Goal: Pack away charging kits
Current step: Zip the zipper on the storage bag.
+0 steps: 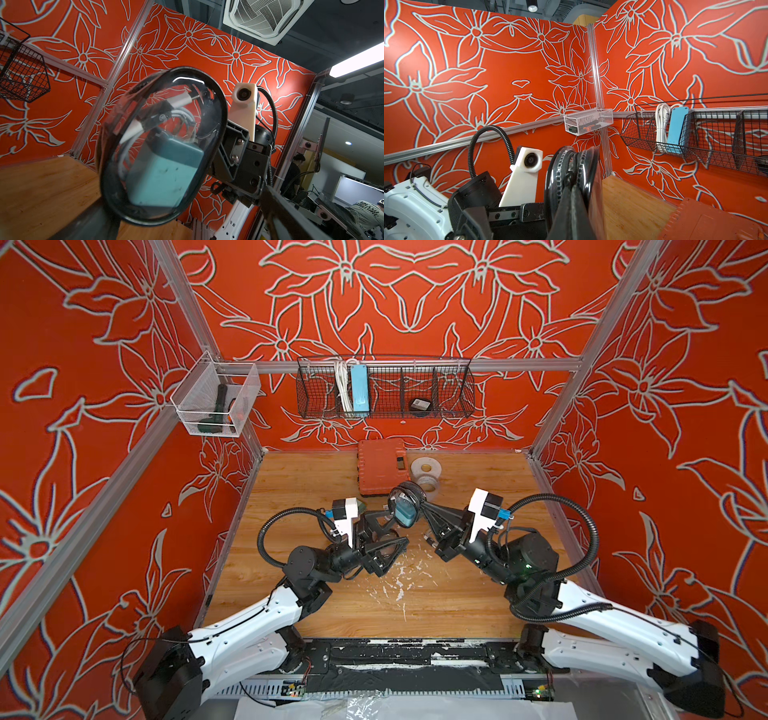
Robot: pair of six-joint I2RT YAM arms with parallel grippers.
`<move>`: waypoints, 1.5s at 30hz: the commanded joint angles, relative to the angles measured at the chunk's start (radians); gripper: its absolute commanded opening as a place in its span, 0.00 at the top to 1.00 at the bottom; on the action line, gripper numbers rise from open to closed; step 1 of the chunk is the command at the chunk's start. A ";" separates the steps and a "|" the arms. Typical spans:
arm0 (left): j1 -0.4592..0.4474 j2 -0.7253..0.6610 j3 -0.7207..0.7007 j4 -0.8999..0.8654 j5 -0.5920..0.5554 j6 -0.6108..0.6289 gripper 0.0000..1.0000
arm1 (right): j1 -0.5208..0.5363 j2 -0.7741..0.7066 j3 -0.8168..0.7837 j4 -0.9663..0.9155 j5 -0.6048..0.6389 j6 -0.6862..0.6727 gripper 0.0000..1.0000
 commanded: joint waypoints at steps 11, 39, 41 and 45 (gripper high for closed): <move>0.078 0.137 -0.008 0.271 0.095 -0.182 0.03 | -0.002 0.025 0.061 0.044 -0.042 0.026 1.00; 0.080 0.113 0.109 0.128 0.124 -0.097 0.30 | -0.003 -0.022 -0.020 0.053 0.095 0.003 1.00; 0.080 0.104 0.107 0.111 0.105 -0.092 0.31 | -0.003 -0.026 -0.024 0.048 0.102 -0.001 1.00; 0.080 0.090 0.106 0.097 0.082 -0.084 0.32 | -0.003 -0.044 -0.047 0.039 0.115 -0.004 1.00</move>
